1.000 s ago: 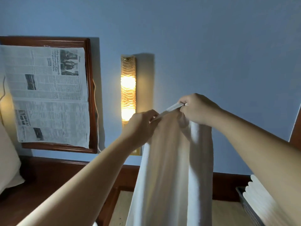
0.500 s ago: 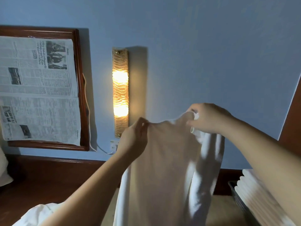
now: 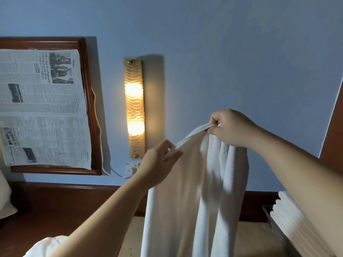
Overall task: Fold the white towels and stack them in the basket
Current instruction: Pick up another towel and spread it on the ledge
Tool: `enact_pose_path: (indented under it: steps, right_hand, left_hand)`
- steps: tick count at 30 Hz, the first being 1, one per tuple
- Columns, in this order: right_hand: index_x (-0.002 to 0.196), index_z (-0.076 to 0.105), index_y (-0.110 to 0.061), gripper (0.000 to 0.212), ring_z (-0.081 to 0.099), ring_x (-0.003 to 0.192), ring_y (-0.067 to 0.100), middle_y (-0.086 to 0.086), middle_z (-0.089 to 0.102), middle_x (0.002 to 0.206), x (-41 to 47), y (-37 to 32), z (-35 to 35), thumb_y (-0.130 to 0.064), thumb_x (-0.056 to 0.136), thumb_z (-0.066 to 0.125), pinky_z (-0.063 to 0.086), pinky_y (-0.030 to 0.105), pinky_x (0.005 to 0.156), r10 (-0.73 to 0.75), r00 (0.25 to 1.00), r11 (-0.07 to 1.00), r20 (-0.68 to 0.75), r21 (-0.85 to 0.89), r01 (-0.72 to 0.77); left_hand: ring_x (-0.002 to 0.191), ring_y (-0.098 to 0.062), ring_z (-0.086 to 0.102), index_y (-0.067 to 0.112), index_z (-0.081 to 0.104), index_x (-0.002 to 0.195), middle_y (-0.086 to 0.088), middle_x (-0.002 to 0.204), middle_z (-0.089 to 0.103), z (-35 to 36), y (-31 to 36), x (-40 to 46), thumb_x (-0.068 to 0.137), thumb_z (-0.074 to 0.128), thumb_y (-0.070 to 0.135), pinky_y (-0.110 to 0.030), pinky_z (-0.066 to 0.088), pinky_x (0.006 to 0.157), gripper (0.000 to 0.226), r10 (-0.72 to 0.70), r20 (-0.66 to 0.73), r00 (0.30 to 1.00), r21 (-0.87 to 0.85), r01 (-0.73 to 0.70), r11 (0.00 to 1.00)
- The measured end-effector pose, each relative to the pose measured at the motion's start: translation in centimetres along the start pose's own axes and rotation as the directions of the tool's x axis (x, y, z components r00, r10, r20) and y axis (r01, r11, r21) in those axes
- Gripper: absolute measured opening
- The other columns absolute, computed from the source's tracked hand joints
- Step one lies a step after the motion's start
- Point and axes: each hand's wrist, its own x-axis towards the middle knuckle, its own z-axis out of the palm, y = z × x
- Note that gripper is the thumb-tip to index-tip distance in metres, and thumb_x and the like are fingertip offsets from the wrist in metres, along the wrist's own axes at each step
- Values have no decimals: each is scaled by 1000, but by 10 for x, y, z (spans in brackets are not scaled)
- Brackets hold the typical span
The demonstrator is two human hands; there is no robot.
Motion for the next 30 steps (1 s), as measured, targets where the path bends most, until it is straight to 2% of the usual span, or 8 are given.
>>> enact_pose_path:
  steps: [4,8,11,14,16,19,25,30]
  right_hand:
    - [77,61,-25,16,57,70,17,-9,61,71,-9,26,-7,-29,92,64,38,31,59,95,995,990,-44,-99,-99]
    - [80,55,-25,20,58,75,20,-5,63,84,-14,53,1,-35,97,58,40,32,62,200,978,944,-60,-256,-208]
    - [112,60,-36,22,61,95,20,-15,62,105,-19,51,19,-46,92,66,45,34,75,180,979,940,98,-310,-142]
    - [143,44,-56,80,58,101,14,-25,50,96,-24,13,40,-59,74,86,48,33,85,40,953,994,302,-107,-8]
    - [122,59,-49,53,62,101,13,-22,61,99,-15,0,54,-59,76,84,52,35,92,-64,949,997,307,54,50]
    - [85,66,-29,17,64,80,18,-7,66,81,-3,1,43,-42,91,75,50,33,72,-72,984,995,161,76,61]
    - [77,65,-23,15,54,64,12,-10,61,65,-5,22,17,-31,86,74,38,31,59,25,1000,1000,3,16,-26]
    - [80,62,-26,11,61,81,17,-8,66,84,-10,48,11,-33,88,68,43,32,65,180,983,972,-30,-152,-182]
  left_hand:
    - [52,-9,56,33,54,89,4,65,63,28,-53,-69,94,70,49,-30,43,52,23,-251,56,966,-88,255,963]
    - [49,-8,48,25,57,79,5,60,59,23,-60,-76,95,73,42,-32,40,51,28,-298,47,953,-79,301,950]
    - [52,-12,45,16,53,70,0,58,52,7,-28,-34,95,72,40,-36,38,53,40,-162,-35,986,13,162,987]
    - [58,-18,46,16,61,75,5,58,52,-6,22,5,94,73,38,-28,35,53,32,74,16,997,132,-75,988]
    - [60,-17,44,19,65,76,9,59,46,-12,48,23,92,74,35,-27,30,52,25,199,74,977,162,-208,964]
    - [61,-14,45,23,68,80,11,64,47,-20,52,41,89,77,40,-29,28,54,21,316,74,946,182,-324,928]
    - [54,-9,45,30,49,67,7,56,49,-3,-20,-2,92,73,50,-26,33,51,40,-10,103,995,132,-4,991]
    - [66,-16,57,27,66,85,4,71,64,3,-59,-34,101,65,34,-34,42,61,17,-254,84,964,-18,257,966]
